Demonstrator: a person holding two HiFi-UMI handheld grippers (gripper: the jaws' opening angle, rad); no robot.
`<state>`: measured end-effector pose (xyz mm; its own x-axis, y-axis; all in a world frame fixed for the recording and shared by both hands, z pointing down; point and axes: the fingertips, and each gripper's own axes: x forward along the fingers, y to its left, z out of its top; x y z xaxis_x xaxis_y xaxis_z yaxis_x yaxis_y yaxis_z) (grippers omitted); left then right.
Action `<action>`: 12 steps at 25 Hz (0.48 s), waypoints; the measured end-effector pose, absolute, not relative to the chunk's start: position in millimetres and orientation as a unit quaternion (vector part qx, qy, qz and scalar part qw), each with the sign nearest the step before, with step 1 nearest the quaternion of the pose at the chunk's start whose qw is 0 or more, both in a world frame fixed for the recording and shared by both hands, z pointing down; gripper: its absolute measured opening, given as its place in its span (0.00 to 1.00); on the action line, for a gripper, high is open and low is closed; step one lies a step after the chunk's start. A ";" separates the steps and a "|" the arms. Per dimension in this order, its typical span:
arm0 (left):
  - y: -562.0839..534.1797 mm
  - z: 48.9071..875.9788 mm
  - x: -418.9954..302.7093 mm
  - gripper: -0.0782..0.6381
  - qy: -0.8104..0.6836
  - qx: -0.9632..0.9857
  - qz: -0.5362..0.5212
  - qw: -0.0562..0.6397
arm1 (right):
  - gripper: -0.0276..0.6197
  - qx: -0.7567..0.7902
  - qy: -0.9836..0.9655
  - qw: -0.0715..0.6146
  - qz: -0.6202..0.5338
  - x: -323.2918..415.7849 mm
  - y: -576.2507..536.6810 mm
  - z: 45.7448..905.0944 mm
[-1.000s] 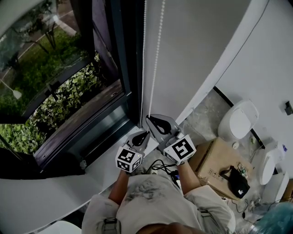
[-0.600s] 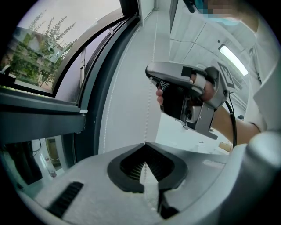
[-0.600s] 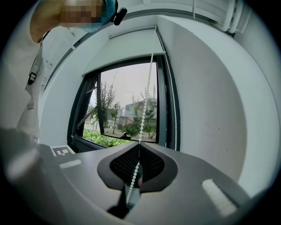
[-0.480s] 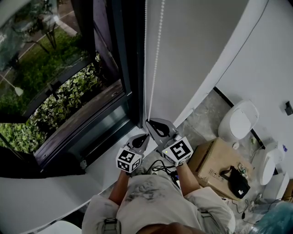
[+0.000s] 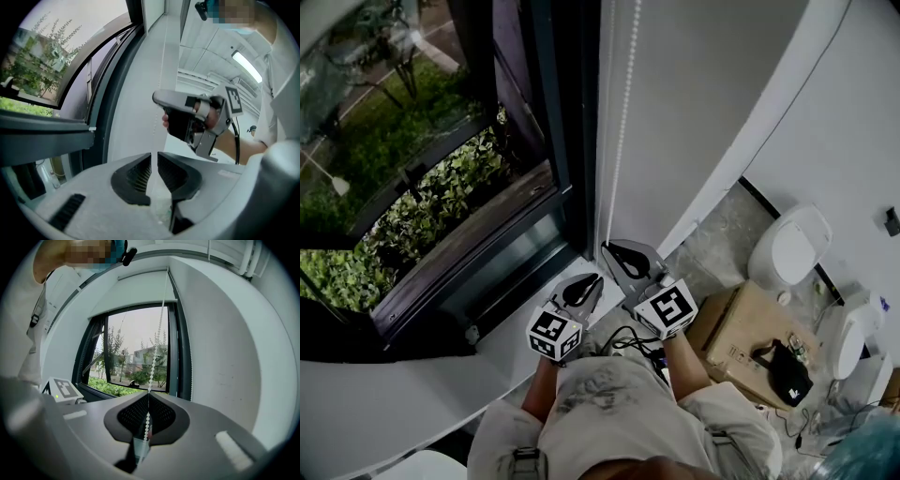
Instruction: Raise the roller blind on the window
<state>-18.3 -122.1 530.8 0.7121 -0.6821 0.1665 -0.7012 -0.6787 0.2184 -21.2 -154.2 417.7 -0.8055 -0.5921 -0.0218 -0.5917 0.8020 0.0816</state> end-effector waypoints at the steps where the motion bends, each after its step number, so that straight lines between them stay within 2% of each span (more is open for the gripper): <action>1: -122.5 520.2 -22.3 0.18 -0.381 0.915 0.030 0.128 | 0.06 0.312 -0.949 0.003 -0.043 -21.2 -154.1 417.4; 12: -137.6 385.5 -38.6 0.23 -0.389 0.921 -0.016 0.026 | 0.06 0.314 -0.948 0.000 -0.045 -21.7 -151.0 416.8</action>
